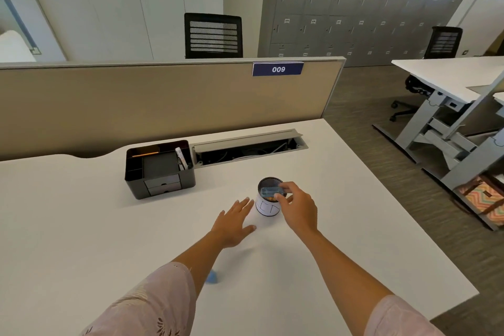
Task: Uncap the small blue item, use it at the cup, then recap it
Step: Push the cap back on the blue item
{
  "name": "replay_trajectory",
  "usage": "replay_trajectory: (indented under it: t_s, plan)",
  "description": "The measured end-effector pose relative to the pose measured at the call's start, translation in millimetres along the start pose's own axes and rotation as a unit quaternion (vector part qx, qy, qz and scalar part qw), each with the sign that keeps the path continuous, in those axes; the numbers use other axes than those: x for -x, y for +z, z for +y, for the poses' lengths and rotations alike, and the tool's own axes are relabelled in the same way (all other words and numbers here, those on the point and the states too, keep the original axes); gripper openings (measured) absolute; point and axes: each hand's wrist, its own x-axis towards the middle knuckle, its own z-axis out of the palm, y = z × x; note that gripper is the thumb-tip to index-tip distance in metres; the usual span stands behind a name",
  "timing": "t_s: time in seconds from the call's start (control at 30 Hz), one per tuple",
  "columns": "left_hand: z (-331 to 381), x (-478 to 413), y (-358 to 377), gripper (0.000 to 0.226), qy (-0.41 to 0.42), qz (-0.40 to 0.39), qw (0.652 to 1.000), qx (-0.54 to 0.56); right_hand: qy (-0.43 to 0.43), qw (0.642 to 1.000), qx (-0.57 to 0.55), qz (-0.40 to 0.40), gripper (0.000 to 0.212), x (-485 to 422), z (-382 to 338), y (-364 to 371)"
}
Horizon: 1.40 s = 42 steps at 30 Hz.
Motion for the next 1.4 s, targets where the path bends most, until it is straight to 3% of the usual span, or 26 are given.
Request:
replay_trajectory:
  t_s: [0.2, 0.33, 0.6, 0.8, 0.9, 1.1, 1.27, 1.4]
  plan:
    - [-39, 46, 16, 0.059, -0.052, -0.001, 0.998, 0.045, -0.004, 0.994, -0.069, -0.080, 0.023, 42, 4, 35]
    - [-52, 77, 25, 0.062, -0.100, 0.007, 0.994, 0.050, 0.020, 0.983, -0.108, -0.150, 0.024, 68, 8, 60]
    - [-52, 116, 55, 0.075, -0.168, 0.030, 0.982, 0.081, 0.067, 0.966, -0.154, -0.199, 0.019, 99, 8, 85]
    - [-48, 129, 59, 0.034, -0.192, 0.062, 0.970, 0.134, 0.086, 0.957, -0.168, -0.219, 0.016, 114, 1, 90]
    - [-51, 138, 55, 0.029, -0.217, 0.079, 0.959, 0.166, 0.097, 0.953, -0.178, -0.225, 0.016, 119, -3, 92]
    - [-60, 155, 39, 0.027, -0.304, 0.170, 0.876, 0.334, 0.108, 0.944, -0.203, -0.236, 0.016, 122, -13, 95]
    - [-52, 158, 11, 0.018, -0.302, 0.191, 0.748, 0.560, 0.122, 0.933, -0.246, -0.231, 0.014, 124, -31, 96]
    - [-46, 163, 3, 0.032, -0.293, 0.190, 0.711, 0.610, 0.125, 0.925, -0.273, -0.231, 0.015, 127, -46, 98]
